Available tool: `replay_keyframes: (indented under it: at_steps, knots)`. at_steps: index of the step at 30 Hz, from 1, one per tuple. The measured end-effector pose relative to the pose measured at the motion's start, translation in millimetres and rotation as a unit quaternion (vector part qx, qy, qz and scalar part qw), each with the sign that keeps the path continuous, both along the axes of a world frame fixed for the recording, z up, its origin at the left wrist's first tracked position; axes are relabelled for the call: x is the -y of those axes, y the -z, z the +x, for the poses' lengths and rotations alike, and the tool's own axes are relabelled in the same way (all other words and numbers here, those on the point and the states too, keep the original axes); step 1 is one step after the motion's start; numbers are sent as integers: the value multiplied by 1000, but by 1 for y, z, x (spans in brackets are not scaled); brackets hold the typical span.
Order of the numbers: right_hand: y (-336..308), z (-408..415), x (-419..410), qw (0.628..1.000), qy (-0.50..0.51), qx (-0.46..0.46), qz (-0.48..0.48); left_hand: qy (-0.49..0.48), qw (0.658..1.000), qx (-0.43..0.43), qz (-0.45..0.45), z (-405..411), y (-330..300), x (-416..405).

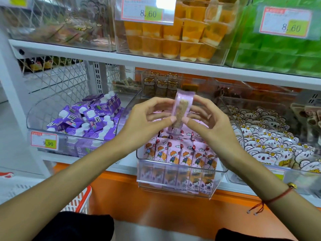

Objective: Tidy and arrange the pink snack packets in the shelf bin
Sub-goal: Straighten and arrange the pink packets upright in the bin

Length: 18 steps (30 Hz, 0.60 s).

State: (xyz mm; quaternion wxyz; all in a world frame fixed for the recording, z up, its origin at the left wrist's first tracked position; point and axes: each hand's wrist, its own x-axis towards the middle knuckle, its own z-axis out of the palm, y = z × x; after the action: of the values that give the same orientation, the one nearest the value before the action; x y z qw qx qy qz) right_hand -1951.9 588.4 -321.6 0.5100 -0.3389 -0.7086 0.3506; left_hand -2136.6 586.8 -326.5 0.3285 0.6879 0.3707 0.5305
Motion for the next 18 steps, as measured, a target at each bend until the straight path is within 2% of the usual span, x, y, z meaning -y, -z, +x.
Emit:
replay_keyframes:
  at_steps: [2, 4, 7, 11, 18]
  knots:
    - [0, 0, -2, 998, 19, 11, -51, -11, 998, 24, -57, 2, 0, 0]
    - [-2, -2, -2, 994, 34, 31, -102, -13, 987, 84, -134, 6, -1, 1]
    - [-4, -5, -1, 982, 19, -8, -186, -24, 973, 116, -200, 10, -3, 3]
    - [-6, -6, -1, 968, 6, -38, -248, -30, 966, 113, -231, 12, -4, 5]
    - [-5, -4, 1, 971, 4, -17, -238, -56, 968, 105, -219, 13, -4, 6]
